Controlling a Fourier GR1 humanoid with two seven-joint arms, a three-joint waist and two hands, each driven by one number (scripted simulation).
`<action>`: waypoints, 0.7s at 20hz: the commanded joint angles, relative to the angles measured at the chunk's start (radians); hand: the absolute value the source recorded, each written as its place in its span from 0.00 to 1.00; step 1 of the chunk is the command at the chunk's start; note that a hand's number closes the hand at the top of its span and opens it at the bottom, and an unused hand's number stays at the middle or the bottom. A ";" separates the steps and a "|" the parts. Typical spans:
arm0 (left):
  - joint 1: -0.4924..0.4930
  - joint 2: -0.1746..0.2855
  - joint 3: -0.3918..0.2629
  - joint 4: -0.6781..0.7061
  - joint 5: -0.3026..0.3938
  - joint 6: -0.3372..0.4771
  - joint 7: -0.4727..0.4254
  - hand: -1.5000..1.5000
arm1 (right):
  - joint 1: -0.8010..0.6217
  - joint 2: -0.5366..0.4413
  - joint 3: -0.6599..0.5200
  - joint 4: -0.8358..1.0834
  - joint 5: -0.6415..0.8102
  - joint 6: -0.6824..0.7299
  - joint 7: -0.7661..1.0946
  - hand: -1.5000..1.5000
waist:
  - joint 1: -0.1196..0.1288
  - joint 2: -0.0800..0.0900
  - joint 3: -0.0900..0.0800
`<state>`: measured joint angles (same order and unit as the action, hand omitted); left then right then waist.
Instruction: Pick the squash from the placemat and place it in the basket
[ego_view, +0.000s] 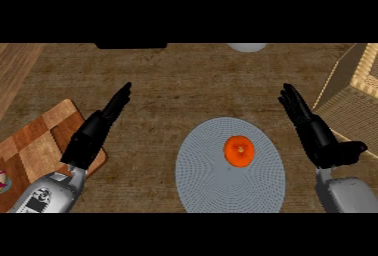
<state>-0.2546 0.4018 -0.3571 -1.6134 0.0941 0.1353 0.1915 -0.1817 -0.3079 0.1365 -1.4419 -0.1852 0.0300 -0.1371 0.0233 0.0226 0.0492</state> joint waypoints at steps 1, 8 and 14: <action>0.054 0.031 0.059 -0.029 0.015 0.015 -0.007 0.50 | 0.061 0.043 0.005 -0.055 0.015 -0.061 -0.010 1.00 | -0.019 -0.028 -0.049; 0.136 -0.141 0.171 -0.040 0.090 0.195 -0.107 0.50 | 0.090 0.157 0.226 -0.313 0.309 -0.320 0.040 1.00 | -0.014 -0.035 -0.054; 0.210 -0.164 0.152 -0.045 0.100 0.166 -0.190 0.50 | 0.068 0.303 0.363 -0.191 0.669 -0.739 0.295 0.00 | -0.007 -0.032 -0.057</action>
<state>-0.0915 0.2628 -0.2024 -1.6533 0.1803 0.3052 0.0475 -0.0987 -0.0741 0.4290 -1.6531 0.3067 -0.5027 0.0248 0.0141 -0.0089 -0.0050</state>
